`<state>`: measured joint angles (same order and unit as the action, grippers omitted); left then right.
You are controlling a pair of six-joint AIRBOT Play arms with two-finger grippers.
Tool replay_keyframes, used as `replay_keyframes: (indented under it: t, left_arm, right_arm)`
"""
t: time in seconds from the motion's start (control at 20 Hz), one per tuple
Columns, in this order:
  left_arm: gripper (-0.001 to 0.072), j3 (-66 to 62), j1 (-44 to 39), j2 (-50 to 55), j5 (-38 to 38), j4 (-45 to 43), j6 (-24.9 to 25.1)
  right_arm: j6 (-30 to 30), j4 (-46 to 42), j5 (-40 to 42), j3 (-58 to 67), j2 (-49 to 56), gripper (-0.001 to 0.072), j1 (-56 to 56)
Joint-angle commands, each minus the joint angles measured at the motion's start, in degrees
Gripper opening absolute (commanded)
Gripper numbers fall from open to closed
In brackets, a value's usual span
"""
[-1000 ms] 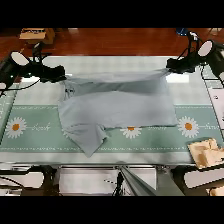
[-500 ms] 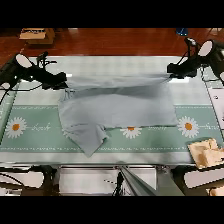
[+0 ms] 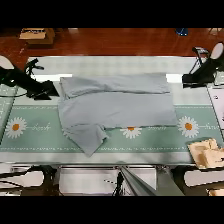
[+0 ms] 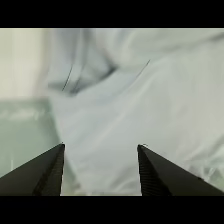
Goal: Fold the shirts.
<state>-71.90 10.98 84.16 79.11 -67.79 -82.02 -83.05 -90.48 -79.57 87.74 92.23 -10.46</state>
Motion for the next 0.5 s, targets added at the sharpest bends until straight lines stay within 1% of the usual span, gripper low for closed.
replay_keyframes:
  t: [0.0,0.05,0.1,0.2,0.25,0.3,0.35,0.45]
  left_arm:
    - [0.0554,11.7,4.3,-9.2,4.1,0.4,4.0]
    - [0.0553,16.2,4.8,-12.2,4.1,1.4,5.2]
    - [0.0554,20.1,5.0,-14.5,4.1,1.8,5.4]
    - [0.0559,27.1,4.9,-17.8,4.1,1.9,5.5]
    - [0.0602,30.2,4.9,-18.2,4.1,1.8,6.6]
    - [0.0626,32.5,4.9,-17.9,4.1,1.9,6.5]
    - [0.0626,34.8,4.9,-17.7,3.7,3.2,6.6]
    - [0.0625,37.9,4.7,-17.8,0.2,7.5,6.6]
  right_arm:
    - [6.6,15.2,-4.7,-7.5,-4.0,0.0498,-8.7]
    - [8.8,20.4,-4.2,-10.6,-5.3,0.0498,-11.0]
    - [10.1,23.3,-3.7,-13.1,-6.4,0.0498,-12.7]
    - [10.6,24.6,-2.1,-16.7,-8.0,0.0498,-14.5]
    - [10.8,24.6,-1.2,-17.9,-8.5,0.0497,-14.8]
    - [10.8,24.7,-0.8,-18.4,-8.7,0.0497,-14.8]
    - [10.8,25.1,-0.8,-18.6,-8.7,0.0498,-14.8]
    - [10.8,27.6,-0.5,-18.6,-8.7,0.0496,-14.7]
